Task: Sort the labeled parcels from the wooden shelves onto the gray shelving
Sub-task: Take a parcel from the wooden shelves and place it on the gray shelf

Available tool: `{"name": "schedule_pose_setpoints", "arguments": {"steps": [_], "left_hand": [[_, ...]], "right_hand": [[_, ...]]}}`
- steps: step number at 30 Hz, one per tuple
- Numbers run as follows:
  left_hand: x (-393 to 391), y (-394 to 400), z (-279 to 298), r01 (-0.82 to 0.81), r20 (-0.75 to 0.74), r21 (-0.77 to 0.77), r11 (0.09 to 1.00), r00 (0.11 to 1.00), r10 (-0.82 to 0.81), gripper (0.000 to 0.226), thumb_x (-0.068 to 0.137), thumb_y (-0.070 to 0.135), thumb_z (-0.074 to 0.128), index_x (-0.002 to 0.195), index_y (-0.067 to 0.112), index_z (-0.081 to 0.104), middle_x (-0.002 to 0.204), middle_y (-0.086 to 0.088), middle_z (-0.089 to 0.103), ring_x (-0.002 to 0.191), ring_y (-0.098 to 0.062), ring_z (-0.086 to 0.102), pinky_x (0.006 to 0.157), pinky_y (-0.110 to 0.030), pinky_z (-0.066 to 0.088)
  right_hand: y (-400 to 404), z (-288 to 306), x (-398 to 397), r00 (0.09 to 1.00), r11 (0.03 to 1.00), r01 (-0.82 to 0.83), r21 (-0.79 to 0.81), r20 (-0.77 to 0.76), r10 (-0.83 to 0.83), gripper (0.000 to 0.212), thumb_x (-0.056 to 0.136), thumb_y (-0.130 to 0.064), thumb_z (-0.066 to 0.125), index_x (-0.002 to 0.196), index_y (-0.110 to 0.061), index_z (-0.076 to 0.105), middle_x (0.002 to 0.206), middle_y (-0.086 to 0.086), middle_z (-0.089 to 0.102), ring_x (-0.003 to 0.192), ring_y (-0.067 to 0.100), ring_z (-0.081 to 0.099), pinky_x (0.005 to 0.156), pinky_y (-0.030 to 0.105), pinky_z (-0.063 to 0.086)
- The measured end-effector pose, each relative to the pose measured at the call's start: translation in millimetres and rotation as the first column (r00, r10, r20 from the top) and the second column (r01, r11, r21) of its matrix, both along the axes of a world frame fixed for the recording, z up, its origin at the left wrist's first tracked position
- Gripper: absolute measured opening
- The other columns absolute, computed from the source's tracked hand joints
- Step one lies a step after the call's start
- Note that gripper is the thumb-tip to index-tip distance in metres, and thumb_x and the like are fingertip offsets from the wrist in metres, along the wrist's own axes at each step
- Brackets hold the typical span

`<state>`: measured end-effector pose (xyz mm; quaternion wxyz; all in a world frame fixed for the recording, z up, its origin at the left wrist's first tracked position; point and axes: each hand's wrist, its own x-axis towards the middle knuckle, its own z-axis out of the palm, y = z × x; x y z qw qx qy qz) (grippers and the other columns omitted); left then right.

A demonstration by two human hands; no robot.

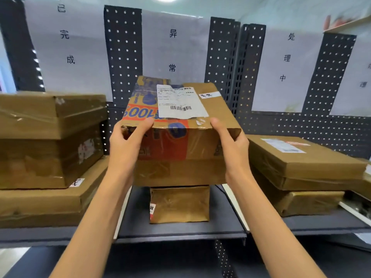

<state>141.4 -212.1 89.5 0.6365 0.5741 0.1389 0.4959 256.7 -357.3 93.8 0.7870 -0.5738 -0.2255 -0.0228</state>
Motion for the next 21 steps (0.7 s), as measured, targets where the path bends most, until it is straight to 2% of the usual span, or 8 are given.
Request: {"name": "schedule_pose_setpoints", "arguments": {"steps": [3,6,11,13,16,21], "left_hand": [[17.4,13.2,4.9,0.012,-0.046,-0.008,1.000,0.999,-0.012,0.061,0.068,0.050,0.077,0.120,0.024,0.060,0.111,0.005,0.070,0.103,-0.013,0.066,0.096,-0.046,0.050],[30.8,23.8,6.0,0.003,-0.043,-0.034,0.999,0.999,-0.004,0.068,0.061,0.055,0.075,0.118,0.022,0.062,0.109,0.002,0.071,0.100,-0.015,0.068,0.094,-0.046,0.052],[46.7,34.2,9.8,-0.030,-0.089,-0.057,0.998,0.996,0.025,0.070,0.058,0.059,0.074,0.115,0.020,0.064,0.109,-0.001,0.071,0.095,-0.015,0.069,0.085,-0.039,0.056],[52.0,37.1,11.4,-0.030,-0.119,-0.052,0.998,0.993,0.024,0.060,0.068,0.056,0.074,0.115,0.019,0.065,0.107,-0.001,0.071,0.092,-0.012,0.070,0.075,-0.028,0.057],[58.9,41.2,11.8,-0.021,-0.139,-0.048,0.999,0.990,0.014,0.032,0.084,0.047,0.066,0.103,0.021,0.068,0.093,0.003,0.074,0.078,-0.004,0.070,0.054,-0.014,0.051],[60.4,42.1,9.9,-0.009,-0.132,-0.012,1.000,0.991,0.007,0.028,0.087,0.047,0.062,0.101,0.024,0.068,0.091,0.006,0.073,0.072,0.001,0.068,0.049,-0.009,0.047]], "right_hand": [[13.2,4.1,19.9,1.000,0.999,0.004,-0.034,0.025,-0.003,0.028,0.080,-0.044,0.072,0.103,-0.034,0.059,0.098,-0.018,0.066,0.088,-0.006,0.060,0.073,0.015,0.046],[21.1,5.2,35.0,0.999,0.998,0.019,-0.068,0.049,-0.016,0.027,0.080,-0.048,0.070,0.100,-0.031,0.065,0.094,-0.019,0.068,0.085,-0.009,0.062,0.075,0.015,0.046],[28.0,8.3,51.0,1.000,0.991,-0.006,-0.132,0.022,0.009,0.020,0.081,-0.051,0.067,0.083,-0.031,0.063,0.083,-0.020,0.066,0.071,-0.010,0.060,0.062,0.012,0.044],[30.6,10.2,53.5,1.000,0.990,-0.002,-0.142,0.003,0.002,0.022,0.081,-0.051,0.067,0.084,-0.029,0.062,0.088,-0.014,0.067,0.078,-0.004,0.060,0.067,0.015,0.046],[33.0,12.0,57.7,1.000,0.986,0.004,-0.167,-0.006,-0.005,0.025,0.081,-0.052,0.067,0.085,-0.028,0.062,0.091,-0.011,0.067,0.084,0.001,0.060,0.073,0.020,0.048],[32.8,12.1,59.0,1.000,0.983,0.005,-0.183,-0.007,-0.006,0.027,0.082,-0.052,0.066,0.086,-0.026,0.062,0.093,-0.008,0.067,0.082,0.003,0.059,0.071,0.021,0.047]]}}
